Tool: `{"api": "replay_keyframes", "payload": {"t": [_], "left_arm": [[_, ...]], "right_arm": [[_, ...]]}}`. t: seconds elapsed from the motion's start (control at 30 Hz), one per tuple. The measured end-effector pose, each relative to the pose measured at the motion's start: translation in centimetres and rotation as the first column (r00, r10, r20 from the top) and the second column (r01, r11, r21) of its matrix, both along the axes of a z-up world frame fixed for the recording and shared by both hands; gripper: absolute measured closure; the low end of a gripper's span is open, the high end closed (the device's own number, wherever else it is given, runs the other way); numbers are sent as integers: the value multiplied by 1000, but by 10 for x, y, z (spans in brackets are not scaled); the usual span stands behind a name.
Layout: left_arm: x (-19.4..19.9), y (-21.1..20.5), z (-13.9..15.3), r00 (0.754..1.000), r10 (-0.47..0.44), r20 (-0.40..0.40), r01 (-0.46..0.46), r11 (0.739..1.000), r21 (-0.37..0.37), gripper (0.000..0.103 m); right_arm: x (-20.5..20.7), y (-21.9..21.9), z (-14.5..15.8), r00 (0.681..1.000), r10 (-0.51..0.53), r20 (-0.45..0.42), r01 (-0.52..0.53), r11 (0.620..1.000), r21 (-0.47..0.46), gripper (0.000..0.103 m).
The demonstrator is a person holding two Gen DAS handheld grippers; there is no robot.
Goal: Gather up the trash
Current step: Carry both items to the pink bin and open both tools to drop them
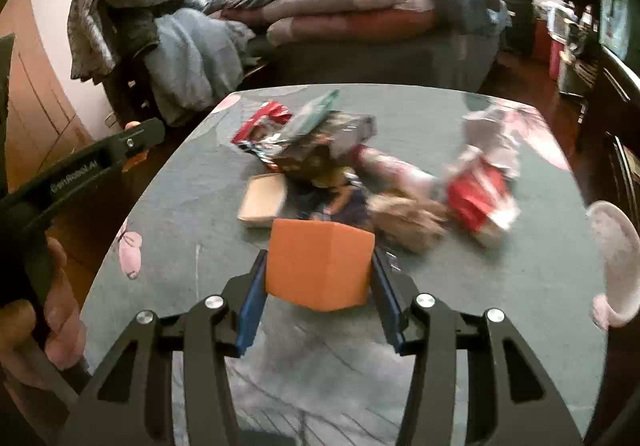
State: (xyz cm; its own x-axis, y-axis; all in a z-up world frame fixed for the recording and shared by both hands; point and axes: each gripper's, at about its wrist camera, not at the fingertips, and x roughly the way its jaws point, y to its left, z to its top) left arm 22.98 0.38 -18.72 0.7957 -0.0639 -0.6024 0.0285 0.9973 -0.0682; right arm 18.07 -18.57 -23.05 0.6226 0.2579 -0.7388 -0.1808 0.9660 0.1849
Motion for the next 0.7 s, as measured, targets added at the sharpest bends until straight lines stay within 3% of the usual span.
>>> {"api": "replay_keyframes", "payload": {"t": [0.37,0.7], "left_arm": [[-24,-99,33,984,-172,55,172,985,11,60],[-23,-202,38,934,-352,61,351,936,36,60]], "right_arm": [[-55,-95,22,979,-189,81,191,982,-9,54],[-82,-189,20,926,-365,99,366,930,12,54]]}}
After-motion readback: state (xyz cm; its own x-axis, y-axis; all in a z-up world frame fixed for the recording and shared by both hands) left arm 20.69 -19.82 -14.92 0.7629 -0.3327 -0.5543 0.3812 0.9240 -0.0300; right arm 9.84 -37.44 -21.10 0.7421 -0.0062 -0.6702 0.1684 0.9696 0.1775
